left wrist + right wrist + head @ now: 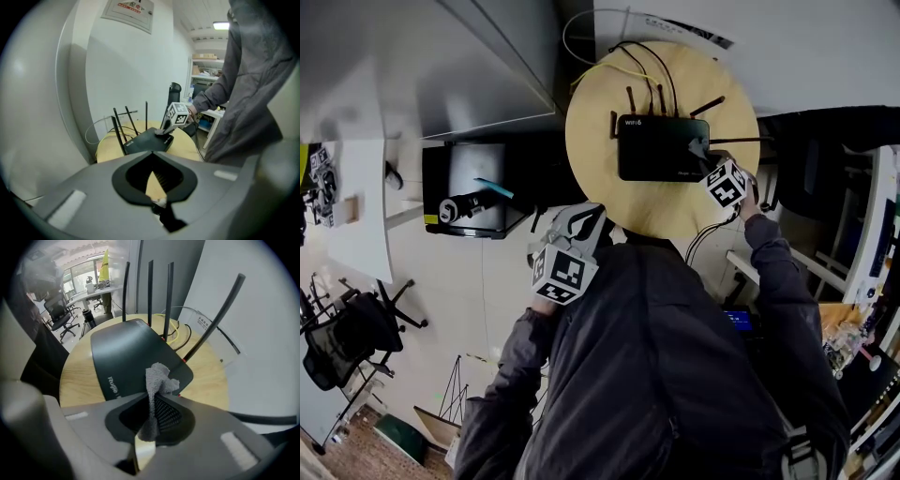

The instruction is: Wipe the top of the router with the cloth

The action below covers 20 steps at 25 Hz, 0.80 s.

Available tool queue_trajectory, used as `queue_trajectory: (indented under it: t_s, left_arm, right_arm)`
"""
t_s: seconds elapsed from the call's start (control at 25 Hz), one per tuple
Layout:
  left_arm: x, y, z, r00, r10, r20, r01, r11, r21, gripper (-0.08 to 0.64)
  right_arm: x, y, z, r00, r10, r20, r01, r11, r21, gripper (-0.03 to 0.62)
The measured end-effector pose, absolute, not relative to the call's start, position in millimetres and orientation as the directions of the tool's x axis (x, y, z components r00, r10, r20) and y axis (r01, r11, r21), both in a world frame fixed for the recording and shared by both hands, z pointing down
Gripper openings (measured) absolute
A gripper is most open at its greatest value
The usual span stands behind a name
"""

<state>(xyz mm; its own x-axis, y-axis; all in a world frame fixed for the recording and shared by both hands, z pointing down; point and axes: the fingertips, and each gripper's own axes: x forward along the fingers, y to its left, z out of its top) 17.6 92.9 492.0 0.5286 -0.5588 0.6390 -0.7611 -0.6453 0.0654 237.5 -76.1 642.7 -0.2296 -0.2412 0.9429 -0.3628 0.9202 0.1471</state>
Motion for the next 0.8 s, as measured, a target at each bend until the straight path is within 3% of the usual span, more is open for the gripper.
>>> queue_trajectory:
  t_s: [0.28, 0.4, 0.56, 0.8]
  left_arm:
    - [20.3, 87.2, 493.2, 0.563, -0.529, 0.635, -0.723, -0.687, 0.069, 0.000]
    - [21.4, 86.8, 493.8, 0.577, -0.514, 0.635, -0.703, -0.708, 0.065, 0.000]
    - [19.5, 88.3, 495.3, 0.586, -0.497, 0.640, -0.687, -0.724, 0.067, 0.000]
    - [11.2, 90.8, 494.8, 0.589, -0.483, 0.648, -0.672, -0.738, 0.060, 0.000]
  right_arm:
    - [239.6, -44.6, 640.5, -0.218, -0.256, 0.942, -0.387, 0.909, 0.158, 0.031]
    - [205.1, -31.3, 617.7, -0.291, -0.307, 0.906, -0.340, 0.919, 0.203, 0.031]
    - [128.5, 24.5, 609.0, -0.446, -0.191, 0.874, -0.264, 0.962, 0.076, 0.031]
    - [81.9, 55.8, 647.1, -0.468, -0.095, 0.878, -0.326, 0.943, -0.072, 0.031]
